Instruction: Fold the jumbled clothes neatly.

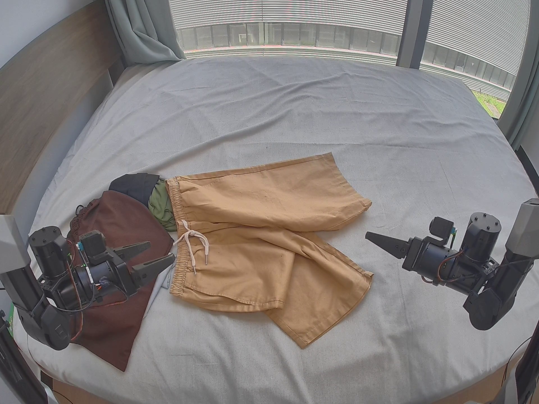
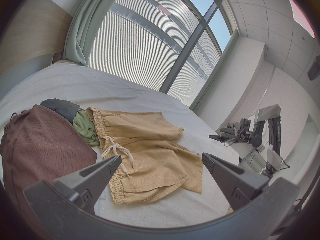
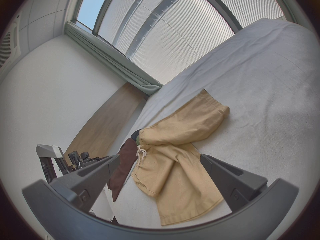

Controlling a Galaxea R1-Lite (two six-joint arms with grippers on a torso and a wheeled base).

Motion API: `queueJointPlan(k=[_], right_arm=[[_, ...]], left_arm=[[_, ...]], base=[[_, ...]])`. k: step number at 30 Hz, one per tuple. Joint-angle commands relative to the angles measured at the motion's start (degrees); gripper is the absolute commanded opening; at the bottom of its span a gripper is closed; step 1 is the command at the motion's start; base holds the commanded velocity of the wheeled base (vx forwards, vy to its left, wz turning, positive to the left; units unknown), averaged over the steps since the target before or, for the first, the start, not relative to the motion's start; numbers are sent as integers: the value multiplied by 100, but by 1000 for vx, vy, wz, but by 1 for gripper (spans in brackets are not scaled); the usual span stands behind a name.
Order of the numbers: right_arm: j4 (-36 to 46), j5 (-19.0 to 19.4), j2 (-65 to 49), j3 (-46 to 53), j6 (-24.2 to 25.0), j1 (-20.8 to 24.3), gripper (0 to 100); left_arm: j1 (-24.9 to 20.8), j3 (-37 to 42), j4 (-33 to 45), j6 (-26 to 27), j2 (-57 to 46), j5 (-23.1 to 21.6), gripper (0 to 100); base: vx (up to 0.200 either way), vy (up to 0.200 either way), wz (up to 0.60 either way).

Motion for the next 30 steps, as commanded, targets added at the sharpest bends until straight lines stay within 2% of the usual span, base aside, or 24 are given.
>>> queueJointPlan(k=[1,23,26,30], right_arm=[[-2,7,492,-20,3,-112,100],[-10,7,1775,-292,55,-455,100],[-2,7,1924,-354,161,-481,100],[-10,7,2100,-459,556,-446,100]], left_arm=[[-13,52,-2,220,323,9,100],[-13,43,-10,317,305,0,100],[-13,34,-2,326,314,0,100],[-13,34,-2,326,332,9,100]], base=[[0,0,0],[0,0,0],[0,0,0],[0,0,0]])
